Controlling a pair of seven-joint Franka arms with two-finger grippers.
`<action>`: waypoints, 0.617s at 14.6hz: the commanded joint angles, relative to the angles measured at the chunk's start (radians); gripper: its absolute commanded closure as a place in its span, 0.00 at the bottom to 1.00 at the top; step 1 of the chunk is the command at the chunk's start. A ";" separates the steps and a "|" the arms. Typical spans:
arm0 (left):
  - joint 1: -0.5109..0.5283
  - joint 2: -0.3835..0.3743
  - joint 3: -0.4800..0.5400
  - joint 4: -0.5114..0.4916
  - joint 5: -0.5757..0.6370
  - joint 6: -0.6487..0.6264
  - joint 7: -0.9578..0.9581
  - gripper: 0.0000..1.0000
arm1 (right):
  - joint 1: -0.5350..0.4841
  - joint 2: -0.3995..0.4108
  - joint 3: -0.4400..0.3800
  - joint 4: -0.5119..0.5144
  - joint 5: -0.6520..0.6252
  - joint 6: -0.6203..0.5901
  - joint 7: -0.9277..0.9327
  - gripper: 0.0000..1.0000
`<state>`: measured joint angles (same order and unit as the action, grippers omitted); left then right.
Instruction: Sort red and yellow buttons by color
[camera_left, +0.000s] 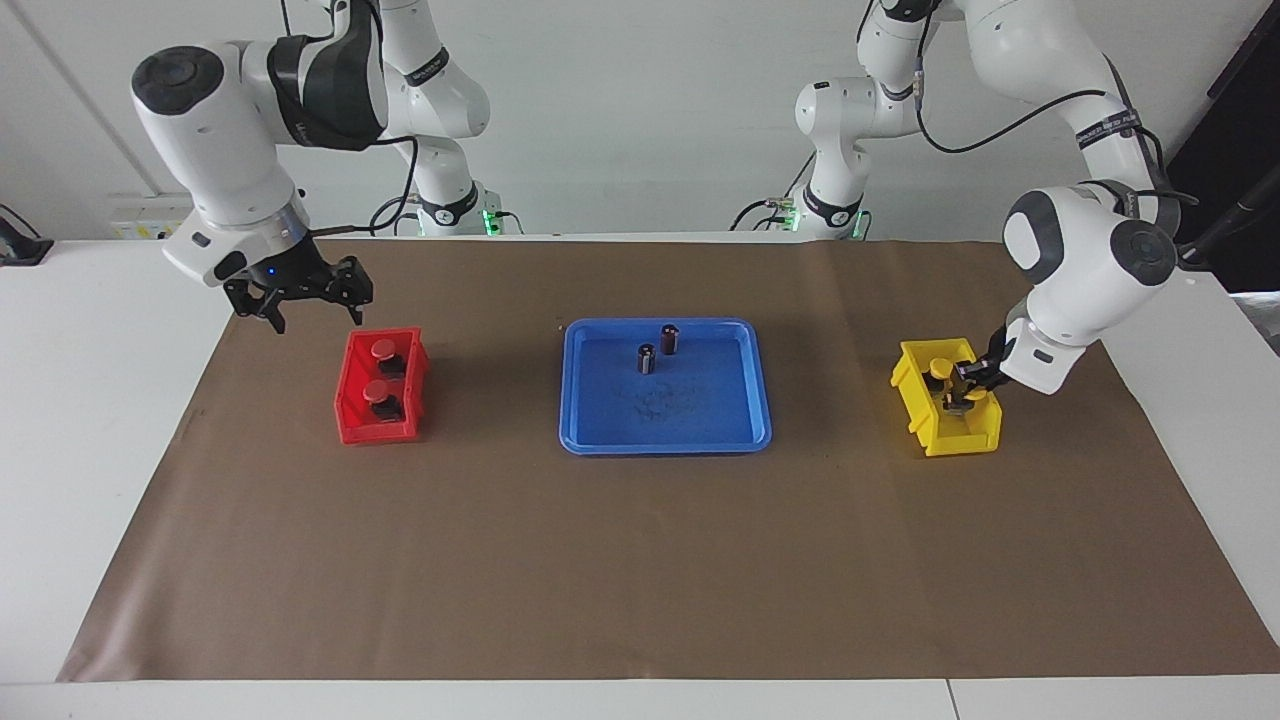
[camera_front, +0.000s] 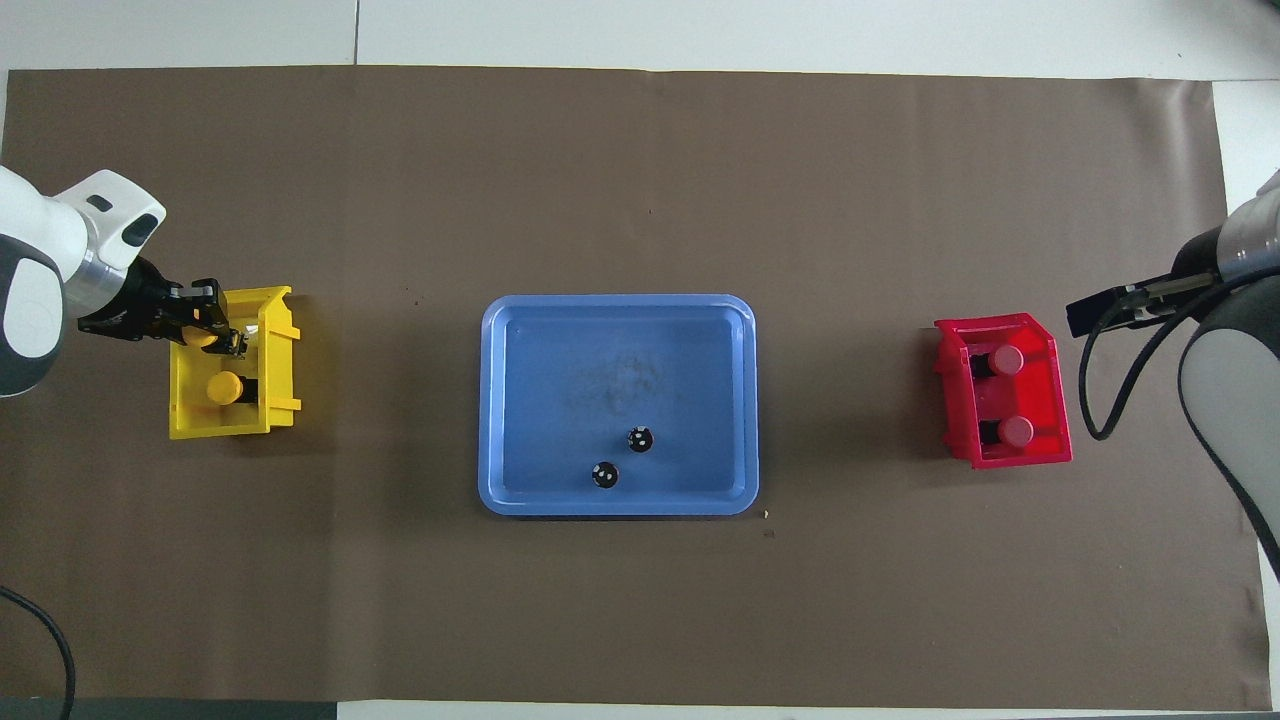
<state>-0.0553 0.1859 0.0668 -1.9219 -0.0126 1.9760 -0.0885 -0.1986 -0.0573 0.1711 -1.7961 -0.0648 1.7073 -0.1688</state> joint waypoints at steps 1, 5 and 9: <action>0.003 -0.028 -0.005 -0.052 0.022 0.041 -0.023 0.99 | -0.016 -0.007 -0.005 0.067 0.016 -0.064 -0.018 0.00; 0.002 -0.029 -0.005 -0.103 0.022 0.109 -0.023 0.99 | -0.033 0.024 -0.007 0.132 0.013 -0.124 -0.017 0.00; -0.012 -0.022 -0.007 -0.092 0.022 0.123 -0.050 0.99 | -0.052 0.022 -0.007 0.144 0.013 -0.130 -0.021 0.00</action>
<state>-0.0587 0.1854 0.0614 -1.9898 -0.0126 2.0740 -0.1051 -0.2325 -0.0429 0.1561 -1.6854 -0.0646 1.5998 -0.1689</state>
